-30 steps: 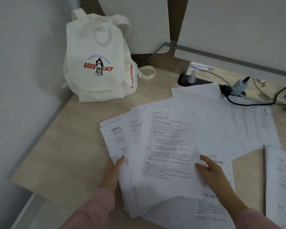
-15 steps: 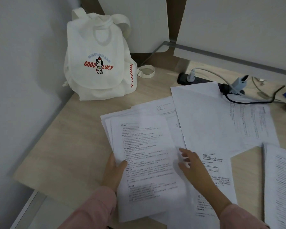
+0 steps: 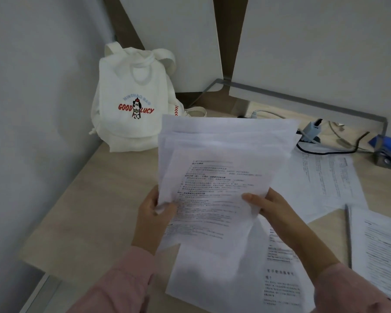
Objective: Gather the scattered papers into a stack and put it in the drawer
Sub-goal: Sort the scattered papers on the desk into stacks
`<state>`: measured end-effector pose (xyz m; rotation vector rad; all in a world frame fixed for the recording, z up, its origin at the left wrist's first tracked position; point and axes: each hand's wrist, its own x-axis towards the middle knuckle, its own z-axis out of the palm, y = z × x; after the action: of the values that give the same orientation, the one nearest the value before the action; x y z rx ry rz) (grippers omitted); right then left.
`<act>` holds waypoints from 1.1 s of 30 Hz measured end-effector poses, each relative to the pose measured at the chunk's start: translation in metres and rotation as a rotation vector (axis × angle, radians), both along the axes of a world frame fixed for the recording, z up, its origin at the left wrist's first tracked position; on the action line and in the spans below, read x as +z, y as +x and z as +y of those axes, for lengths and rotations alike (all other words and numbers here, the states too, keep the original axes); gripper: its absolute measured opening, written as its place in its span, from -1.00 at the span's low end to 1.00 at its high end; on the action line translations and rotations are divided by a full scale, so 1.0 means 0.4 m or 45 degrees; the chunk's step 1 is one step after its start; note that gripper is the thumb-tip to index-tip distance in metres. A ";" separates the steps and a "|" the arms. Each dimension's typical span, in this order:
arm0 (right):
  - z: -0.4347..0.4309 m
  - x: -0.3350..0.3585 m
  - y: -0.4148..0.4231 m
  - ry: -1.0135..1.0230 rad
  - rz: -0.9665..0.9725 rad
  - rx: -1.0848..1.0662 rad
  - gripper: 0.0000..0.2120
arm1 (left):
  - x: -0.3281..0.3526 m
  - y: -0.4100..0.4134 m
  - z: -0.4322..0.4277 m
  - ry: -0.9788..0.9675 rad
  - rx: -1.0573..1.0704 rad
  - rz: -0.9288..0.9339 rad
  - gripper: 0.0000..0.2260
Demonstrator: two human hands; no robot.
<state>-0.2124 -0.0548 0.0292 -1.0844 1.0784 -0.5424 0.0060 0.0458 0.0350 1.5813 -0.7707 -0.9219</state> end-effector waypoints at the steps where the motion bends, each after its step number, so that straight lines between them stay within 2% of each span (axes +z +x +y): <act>1: 0.004 0.014 0.000 -0.044 -0.008 -0.077 -0.72 | 0.008 0.001 -0.005 -0.024 0.004 -0.005 -0.63; 4: 0.020 0.073 0.004 -0.203 -0.019 -0.239 -0.74 | 0.035 0.000 -0.023 -0.098 0.038 -0.053 -0.65; 8: 0.042 0.109 -0.002 -0.335 0.003 -0.293 -0.74 | 0.057 -0.007 -0.035 -0.160 0.096 -0.010 -0.75; 10: 0.052 0.092 -0.005 -0.269 0.050 -0.322 -0.75 | 0.041 -0.015 -0.035 -0.115 0.098 0.046 -0.79; 14: 0.077 0.042 0.003 -0.148 0.106 -0.279 -0.74 | 0.008 -0.044 -0.034 -0.019 0.052 0.030 -0.69; 17: 0.083 0.044 0.007 -0.173 0.090 -0.304 -0.73 | 0.011 -0.048 -0.042 -0.026 0.092 0.078 -0.89; 18: 0.082 0.049 0.004 -0.180 0.061 -0.327 -0.73 | 0.015 -0.047 -0.043 -0.042 0.102 0.078 -0.90; 22: 0.080 0.045 -0.012 -0.176 0.031 -0.387 -0.74 | -0.002 -0.046 -0.035 -0.013 0.148 0.057 -0.87; 26: 0.096 0.005 0.002 -0.084 0.162 -0.212 -0.68 | -0.035 -0.063 -0.020 0.109 0.197 0.142 -0.82; 33: 0.065 0.033 -0.090 -0.076 0.065 -0.323 -0.73 | 0.016 -0.137 -0.055 0.041 0.105 0.107 -0.74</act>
<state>-0.2484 -0.0288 0.0423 -1.0232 1.2605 -0.7557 -0.0488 0.0238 0.0413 1.5800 -0.6305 -0.9381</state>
